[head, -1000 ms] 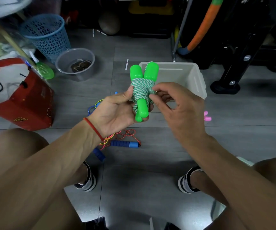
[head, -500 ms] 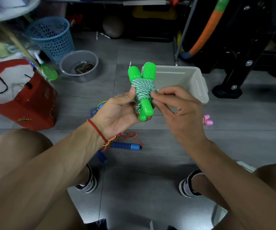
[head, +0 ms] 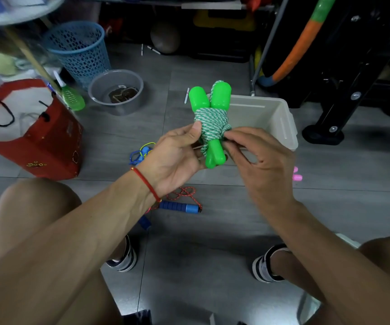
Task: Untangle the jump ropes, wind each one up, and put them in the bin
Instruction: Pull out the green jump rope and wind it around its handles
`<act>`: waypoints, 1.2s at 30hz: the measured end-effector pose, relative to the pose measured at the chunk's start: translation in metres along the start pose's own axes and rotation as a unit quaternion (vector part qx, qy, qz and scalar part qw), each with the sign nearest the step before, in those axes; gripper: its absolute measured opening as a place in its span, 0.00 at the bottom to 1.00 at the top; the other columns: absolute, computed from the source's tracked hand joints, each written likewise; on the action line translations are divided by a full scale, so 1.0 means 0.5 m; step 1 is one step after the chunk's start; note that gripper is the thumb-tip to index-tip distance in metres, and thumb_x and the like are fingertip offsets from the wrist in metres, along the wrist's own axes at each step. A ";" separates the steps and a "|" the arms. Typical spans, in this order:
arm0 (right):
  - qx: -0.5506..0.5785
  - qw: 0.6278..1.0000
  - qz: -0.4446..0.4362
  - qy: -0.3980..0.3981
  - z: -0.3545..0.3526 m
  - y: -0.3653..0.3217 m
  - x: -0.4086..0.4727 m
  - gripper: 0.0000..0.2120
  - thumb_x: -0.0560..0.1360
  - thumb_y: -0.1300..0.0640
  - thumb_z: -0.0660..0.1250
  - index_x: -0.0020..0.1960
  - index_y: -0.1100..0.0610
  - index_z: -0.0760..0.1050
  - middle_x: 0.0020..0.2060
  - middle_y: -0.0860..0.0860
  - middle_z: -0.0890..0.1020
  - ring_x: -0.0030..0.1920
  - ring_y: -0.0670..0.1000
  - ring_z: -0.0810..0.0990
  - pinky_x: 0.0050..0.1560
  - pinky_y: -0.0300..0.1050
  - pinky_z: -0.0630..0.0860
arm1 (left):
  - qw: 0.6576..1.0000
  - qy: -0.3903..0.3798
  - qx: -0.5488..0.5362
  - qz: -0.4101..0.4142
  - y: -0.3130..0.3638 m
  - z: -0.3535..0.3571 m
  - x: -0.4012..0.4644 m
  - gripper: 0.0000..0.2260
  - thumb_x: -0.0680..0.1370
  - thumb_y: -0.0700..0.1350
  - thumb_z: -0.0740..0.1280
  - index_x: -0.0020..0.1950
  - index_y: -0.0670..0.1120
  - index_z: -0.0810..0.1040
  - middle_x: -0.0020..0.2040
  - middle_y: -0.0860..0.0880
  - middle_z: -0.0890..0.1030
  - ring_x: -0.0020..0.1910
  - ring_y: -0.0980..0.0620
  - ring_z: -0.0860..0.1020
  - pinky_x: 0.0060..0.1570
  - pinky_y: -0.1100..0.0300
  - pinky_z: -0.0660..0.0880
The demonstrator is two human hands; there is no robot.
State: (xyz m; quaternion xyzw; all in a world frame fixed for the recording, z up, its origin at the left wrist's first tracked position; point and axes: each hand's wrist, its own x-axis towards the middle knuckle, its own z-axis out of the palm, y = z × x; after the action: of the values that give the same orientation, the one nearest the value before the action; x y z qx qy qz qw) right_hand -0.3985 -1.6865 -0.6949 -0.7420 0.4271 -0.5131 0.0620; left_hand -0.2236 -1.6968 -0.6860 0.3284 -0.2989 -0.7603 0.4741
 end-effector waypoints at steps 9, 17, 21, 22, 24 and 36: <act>0.028 0.999 -0.006 -0.017 -0.001 0.001 0.016 0.07 0.74 0.66 0.75 0.52 0.65 0.85 0.48 0.56 0.85 0.47 0.48 0.83 0.52 0.36 0.80 | 0.999 0.011 -0.011 -0.035 0.011 0.002 -0.015 0.19 0.84 0.46 0.57 0.70 0.35 0.70 0.60 0.37 0.78 0.54 0.40 0.79 0.58 0.38 0.78; -0.036 0.994 -0.087 -0.053 0.010 0.018 0.029 0.06 0.77 0.65 0.73 0.53 0.67 0.83 0.47 0.58 0.84 0.44 0.52 0.83 0.48 0.46 0.81 | 0.997 0.027 -0.034 -0.056 0.012 -0.003 -0.023 0.21 0.85 0.45 0.57 0.73 0.34 0.67 0.62 0.35 0.78 0.59 0.38 0.79 0.55 0.37 0.79; -0.056 0.985 -0.138 -0.090 0.013 0.032 0.040 0.04 0.78 0.65 0.70 0.49 0.67 0.82 0.44 0.59 0.83 0.40 0.57 0.82 0.42 0.55 0.81 | 0.996 0.024 -0.042 -0.077 0.007 -0.007 -0.024 0.21 0.85 0.46 0.57 0.74 0.35 0.68 0.62 0.36 0.79 0.62 0.39 0.79 0.60 0.37 0.77; -0.064 0.981 -0.151 -0.102 0.011 0.037 0.042 0.05 0.79 0.65 0.68 0.47 0.67 0.81 0.42 0.59 0.82 0.39 0.58 0.81 0.41 0.55 0.80 | 0.996 0.024 -0.039 -0.081 0.008 -0.009 -0.024 0.21 0.85 0.46 0.57 0.74 0.35 0.68 0.61 0.36 0.79 0.61 0.40 0.79 0.60 0.37 0.76; -0.078 0.975 -0.165 -0.126 0.008 0.045 0.044 0.08 0.80 0.63 0.66 0.46 0.67 0.79 0.42 0.60 0.81 0.38 0.60 0.81 0.40 0.56 0.79 | 0.995 0.029 -0.031 -0.090 0.009 -0.011 -0.023 0.21 0.85 0.46 0.57 0.73 0.35 0.68 0.59 0.36 0.80 0.59 0.40 0.80 0.61 0.36 0.76; -0.053 0.964 -0.115 -0.234 0.008 0.048 0.048 0.08 0.79 0.58 0.69 0.49 0.64 0.79 0.44 0.56 0.81 0.39 0.57 0.80 0.42 0.57 0.80 | 0.993 0.090 0.007 -0.080 0.000 -0.027 -0.022 0.21 0.84 0.44 0.59 0.73 0.33 0.68 0.70 0.33 0.73 0.68 0.35 0.74 0.62 0.32 0.73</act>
State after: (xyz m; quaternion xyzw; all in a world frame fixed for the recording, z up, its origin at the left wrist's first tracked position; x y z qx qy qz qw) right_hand -0.4063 -1.7194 -0.6925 -0.8878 0.3388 -0.3055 0.0610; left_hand -0.2091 -1.6887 -0.6918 0.4217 -0.2336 -0.7609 0.4343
